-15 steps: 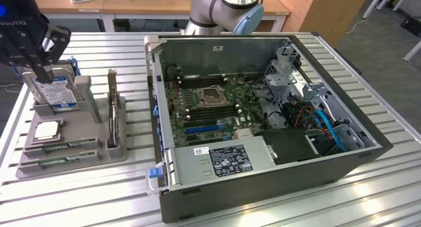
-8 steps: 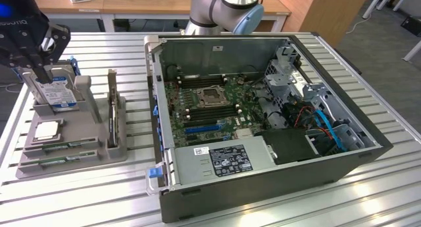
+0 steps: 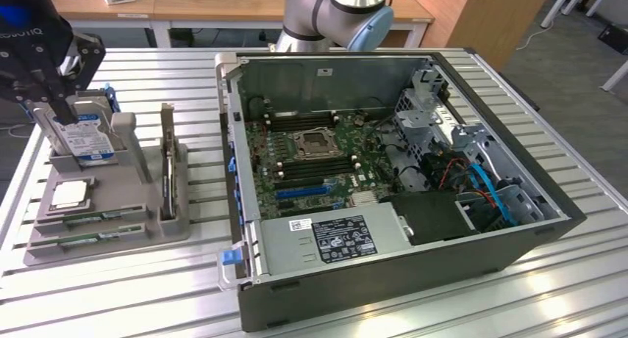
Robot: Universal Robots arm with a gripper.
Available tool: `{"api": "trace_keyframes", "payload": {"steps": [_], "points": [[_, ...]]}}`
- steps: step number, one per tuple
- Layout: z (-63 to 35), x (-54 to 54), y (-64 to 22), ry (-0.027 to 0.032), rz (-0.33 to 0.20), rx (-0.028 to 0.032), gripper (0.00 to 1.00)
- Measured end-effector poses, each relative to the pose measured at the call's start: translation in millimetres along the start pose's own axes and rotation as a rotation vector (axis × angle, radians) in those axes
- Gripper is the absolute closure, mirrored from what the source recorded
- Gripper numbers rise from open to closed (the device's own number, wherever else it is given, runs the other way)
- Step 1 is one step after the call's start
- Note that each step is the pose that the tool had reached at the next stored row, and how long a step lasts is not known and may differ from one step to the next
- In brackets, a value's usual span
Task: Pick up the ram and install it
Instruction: 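Pick up the ram and move it above insertion slot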
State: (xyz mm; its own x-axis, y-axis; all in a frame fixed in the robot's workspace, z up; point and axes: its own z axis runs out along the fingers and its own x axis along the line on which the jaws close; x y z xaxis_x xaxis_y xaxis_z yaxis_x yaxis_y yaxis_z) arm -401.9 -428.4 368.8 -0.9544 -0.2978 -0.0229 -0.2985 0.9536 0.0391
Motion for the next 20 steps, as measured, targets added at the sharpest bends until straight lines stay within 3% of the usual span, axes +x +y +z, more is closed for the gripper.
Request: {"api": "trace_keyframes", "payload": {"steps": [20], "points": [[0.1,0.0,0.0,0.0151,-0.364,-0.0050,0.89]]}}
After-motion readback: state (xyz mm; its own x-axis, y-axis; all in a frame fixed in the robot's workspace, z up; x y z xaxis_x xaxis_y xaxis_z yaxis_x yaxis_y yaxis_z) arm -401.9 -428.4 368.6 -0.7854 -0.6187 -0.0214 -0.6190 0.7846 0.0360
